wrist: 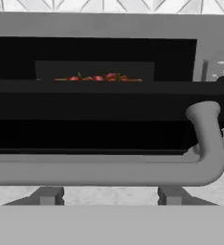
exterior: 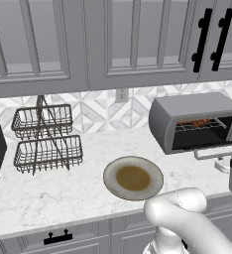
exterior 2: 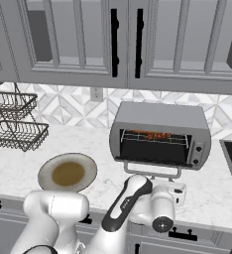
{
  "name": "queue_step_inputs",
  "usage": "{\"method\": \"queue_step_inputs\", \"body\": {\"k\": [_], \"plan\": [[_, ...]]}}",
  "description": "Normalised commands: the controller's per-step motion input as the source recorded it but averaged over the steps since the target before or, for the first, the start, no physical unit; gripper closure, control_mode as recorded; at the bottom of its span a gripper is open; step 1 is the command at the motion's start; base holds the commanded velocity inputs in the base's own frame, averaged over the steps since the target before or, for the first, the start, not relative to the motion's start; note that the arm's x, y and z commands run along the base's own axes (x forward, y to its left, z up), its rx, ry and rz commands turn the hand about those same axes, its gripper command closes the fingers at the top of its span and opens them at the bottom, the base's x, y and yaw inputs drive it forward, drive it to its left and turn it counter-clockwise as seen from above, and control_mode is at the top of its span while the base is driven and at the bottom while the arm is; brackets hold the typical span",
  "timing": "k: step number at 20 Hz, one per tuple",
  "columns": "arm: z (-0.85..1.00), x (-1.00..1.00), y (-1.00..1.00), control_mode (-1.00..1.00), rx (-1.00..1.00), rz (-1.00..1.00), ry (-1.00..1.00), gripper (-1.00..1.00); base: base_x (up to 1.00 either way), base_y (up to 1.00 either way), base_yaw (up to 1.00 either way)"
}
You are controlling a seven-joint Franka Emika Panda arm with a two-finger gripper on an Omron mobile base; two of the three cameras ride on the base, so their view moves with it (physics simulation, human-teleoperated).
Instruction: Pick up the kebab skewer and baguette bread, and place them inside the toaster oven. Close the toaster oven door and start by setting the timer.
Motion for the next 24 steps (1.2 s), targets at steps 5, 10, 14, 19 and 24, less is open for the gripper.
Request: {"method": "queue_step_inputs", "body": {"k": [5,10,14,19,24], "plan": [[0.36,0.19,0.14,-1.00,0.00,0.00,-0.03,-1.00,0.00,0.00,0.00],[0.22,0.23,0.20,-1.00,0.00,0.00,0.00,-1.00,0.00,0.00,0.00],[0.19,0.22,0.20,-1.00,0.00,0.00,0.00,-1.00,0.00,0.00,0.00],[0.19,0.24,0.21,-1.00,0.00,0.00,0.00,-1.00,0.00,0.00,0.00],[0.13,0.27,0.23,-1.00,0.00,0.00,0.00,-1.00,0.00,0.00,0.00]]}}
